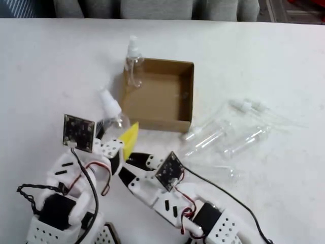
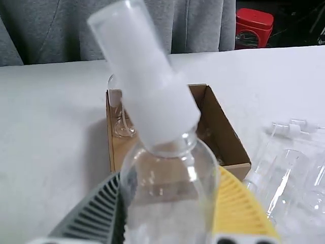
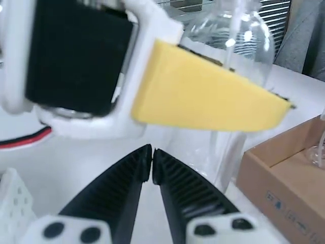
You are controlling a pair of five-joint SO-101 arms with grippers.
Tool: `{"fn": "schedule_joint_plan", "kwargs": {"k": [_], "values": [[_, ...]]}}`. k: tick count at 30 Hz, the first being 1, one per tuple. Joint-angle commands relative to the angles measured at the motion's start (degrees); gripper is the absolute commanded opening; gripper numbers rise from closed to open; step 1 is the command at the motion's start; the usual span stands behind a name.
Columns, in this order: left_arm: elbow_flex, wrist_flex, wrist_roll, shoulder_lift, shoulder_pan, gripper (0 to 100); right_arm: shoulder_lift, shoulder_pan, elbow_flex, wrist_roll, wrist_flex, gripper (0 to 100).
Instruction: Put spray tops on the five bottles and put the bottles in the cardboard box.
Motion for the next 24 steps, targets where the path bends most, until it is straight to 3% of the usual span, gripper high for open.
{"fn": "schedule_joint_plan", "kwargs": {"k": [1, 7, 24], "values": [[-3.0, 3.9, -0.4, -4.4, 4.3, 2, -0.5, 2.4, -0.6, 0.8, -1.3, 1.5], [-0.4, 4.5, -0.4, -11.2, 5.0, 2, -0.4, 3.9, -0.6, 0.9, -2.4, 1.5], [0.2, 7.4, -4.8, -11.3, 5.1, 2, -0.4, 6.4, -0.7, 0.9, -3.4, 1.5]]}}
